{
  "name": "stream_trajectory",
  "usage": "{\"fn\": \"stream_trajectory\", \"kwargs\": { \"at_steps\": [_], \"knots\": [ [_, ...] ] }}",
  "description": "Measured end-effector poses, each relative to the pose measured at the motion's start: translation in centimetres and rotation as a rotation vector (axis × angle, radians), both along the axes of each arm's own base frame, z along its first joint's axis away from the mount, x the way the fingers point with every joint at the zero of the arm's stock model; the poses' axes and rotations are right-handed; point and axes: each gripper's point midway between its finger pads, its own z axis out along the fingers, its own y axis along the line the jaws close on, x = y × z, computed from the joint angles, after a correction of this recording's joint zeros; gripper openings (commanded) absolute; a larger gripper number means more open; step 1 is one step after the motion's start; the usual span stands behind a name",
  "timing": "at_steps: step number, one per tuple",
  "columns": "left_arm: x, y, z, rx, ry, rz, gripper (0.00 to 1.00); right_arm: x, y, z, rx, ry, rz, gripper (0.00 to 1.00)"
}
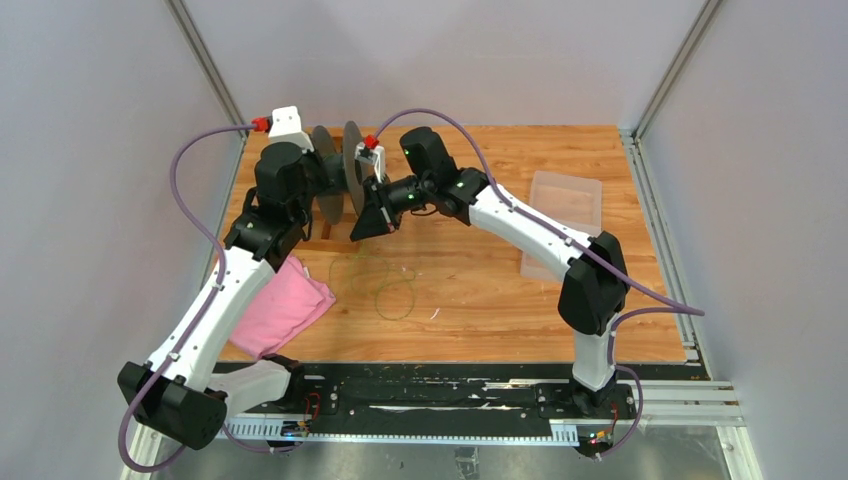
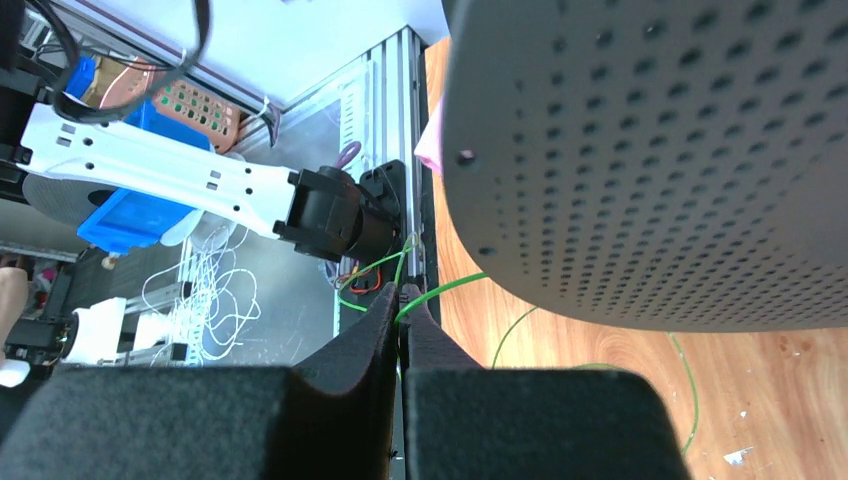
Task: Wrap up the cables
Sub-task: Wrap the cable around the cable reel.
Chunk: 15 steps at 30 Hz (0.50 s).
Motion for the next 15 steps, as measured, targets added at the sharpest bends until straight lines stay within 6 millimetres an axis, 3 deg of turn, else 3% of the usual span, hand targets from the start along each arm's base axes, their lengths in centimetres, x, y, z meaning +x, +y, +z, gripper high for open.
{"fn": "stream_trajectory", "kwargs": {
  "at_steps": [15],
  "knots": [
    [-0.6, -0.2, 0.0, 0.054, -0.033, -0.031, 0.00, 0.7, -0.4, 4.4, 0.001, -0.071, -0.043, 0.03]
  ]
}}
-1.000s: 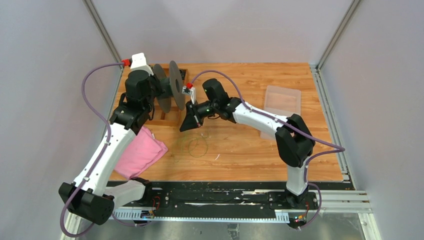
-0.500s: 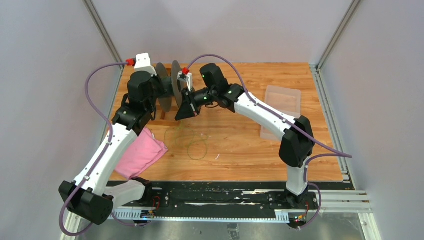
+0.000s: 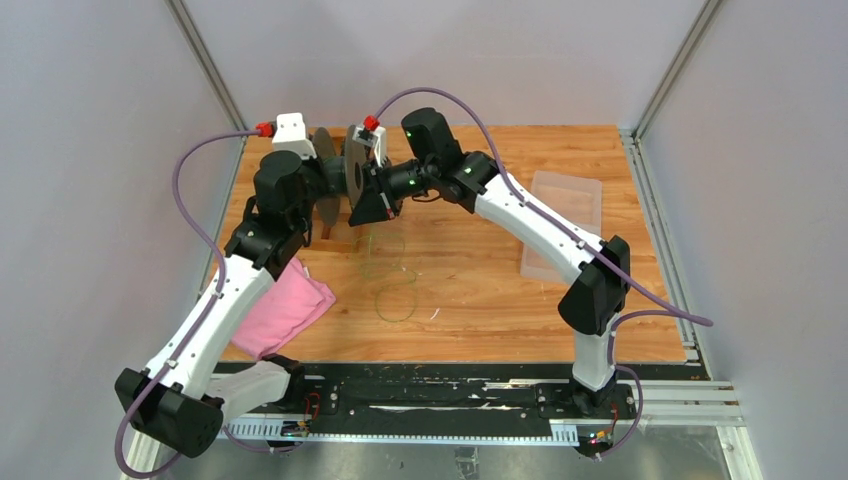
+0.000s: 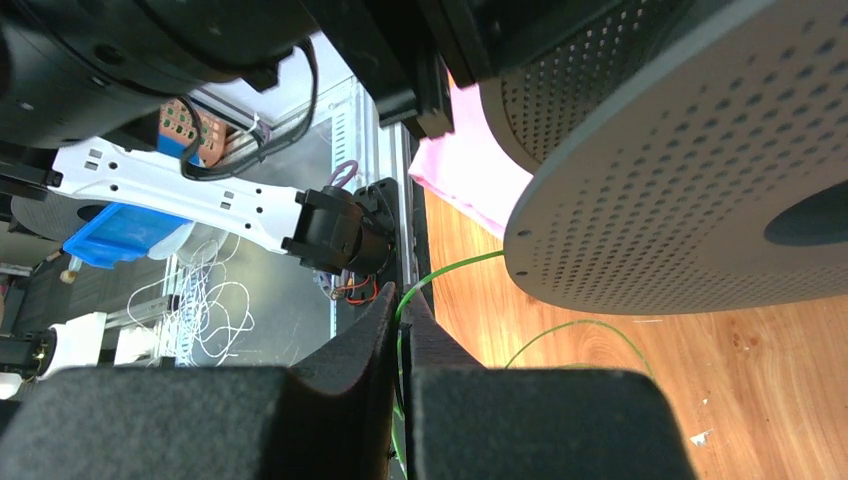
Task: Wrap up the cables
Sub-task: Wrap the cable around the cable reel.
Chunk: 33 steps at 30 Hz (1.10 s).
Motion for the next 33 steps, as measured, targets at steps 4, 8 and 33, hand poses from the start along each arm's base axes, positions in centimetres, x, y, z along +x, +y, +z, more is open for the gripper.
{"fn": "stream_trajectory", "kwargs": {
  "at_steps": [4, 8, 33],
  "knots": [
    [-0.1, -0.2, -0.5, 0.018, 0.005, -0.014, 0.00, 0.1, -0.1, 0.7, 0.001, -0.010, -0.008, 0.03],
    [-0.2, -0.3, -0.9, 0.034, 0.013, -0.025, 0.00, 0.5, -0.5, 1.3, 0.002, -0.022, -0.019, 0.02],
    [-2.2, -1.9, -0.9, 0.076, -0.003, -0.162, 0.00, 5.8, -3.0, 6.9, 0.087, -0.147, -0.133, 0.01]
  ]
}}
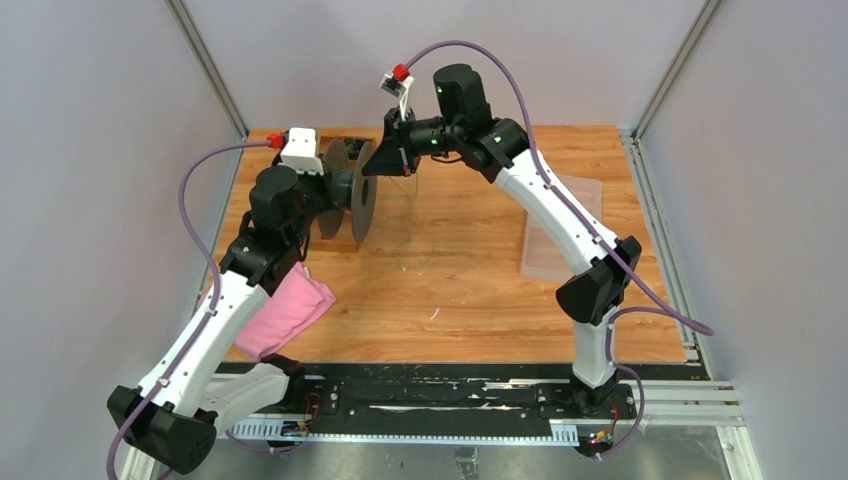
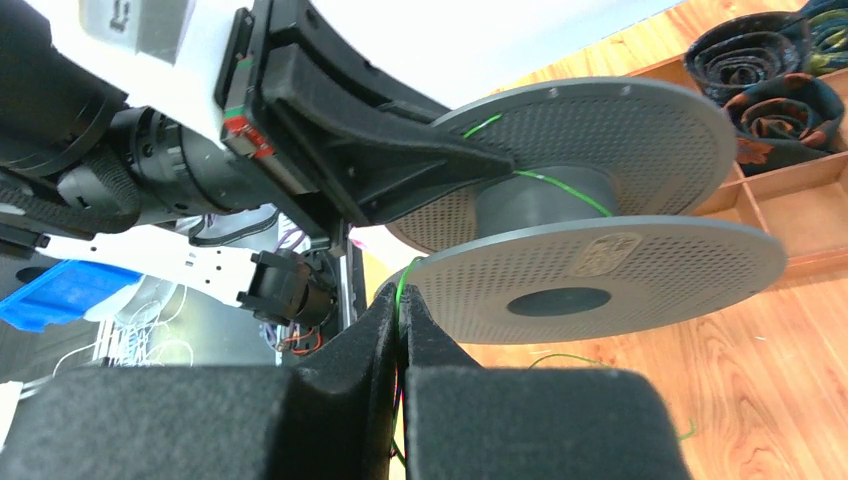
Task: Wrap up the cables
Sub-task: Wrap the cable around the cable reel.
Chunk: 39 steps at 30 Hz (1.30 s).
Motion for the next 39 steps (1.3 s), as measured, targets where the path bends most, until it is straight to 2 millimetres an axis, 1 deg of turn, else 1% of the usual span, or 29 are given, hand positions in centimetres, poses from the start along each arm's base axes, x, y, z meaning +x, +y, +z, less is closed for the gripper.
{"fn": "stream_trajectory", "kwargs": {
  "at_steps": [7, 12, 15, 20, 25, 29, 33, 36, 39],
  "knots": [
    [-0.4, -0.8, -0.8, 0.016, 0.015, -0.058, 0.00, 2.3, -0.1, -0.1, 0.004, -0.016, -0.035, 0.01],
    [-1.0, -1.2, -1.7, 0.039, 0.039, -0.094, 0.00, 4.0, -0.1, -1.5, -0.020, -0.023, -0.055, 0.01],
    [-1.3, -1.4, -2.1, 0.042, 0.043, -0.114, 0.00, 4.4, -0.2, -2.2, -0.038, -0.025, -0.062, 0.01],
    [-1.9, -1.8, -1.9, 0.037, 0.039, -0.147, 0.00, 5.1, -0.6, -2.8, -0.056, -0.043, -0.070, 0.01],
    [-2.1, -2.1, -1.8, 0.032, 0.035, -0.170, 0.00, 6.3, -1.6, -3.4, -0.065, -0.077, -0.076, 0.01],
    [-2.3, -2.2, -2.2, 0.038, 0.052, -0.182, 0.00, 7.3, -2.6, -5.2, -0.090, -0.090, -0.070, 0.01],
    [-2.6, -2.4, -2.7, 0.044, 0.074, -0.197, 0.00, 7.5, -3.2, -7.2, -0.120, -0.093, -0.052, 0.01],
    [-2.7, -2.4, -3.0, 0.047, 0.086, -0.203, 0.00, 7.5, -3.5, -8.0, -0.133, -0.107, -0.038, 0.01],
    [-2.8, -2.5, -3.2, 0.047, 0.091, -0.207, 0.00, 7.5, -3.7, -8.4, -0.138, -0.126, -0.028, 0.01]
  ]
}}
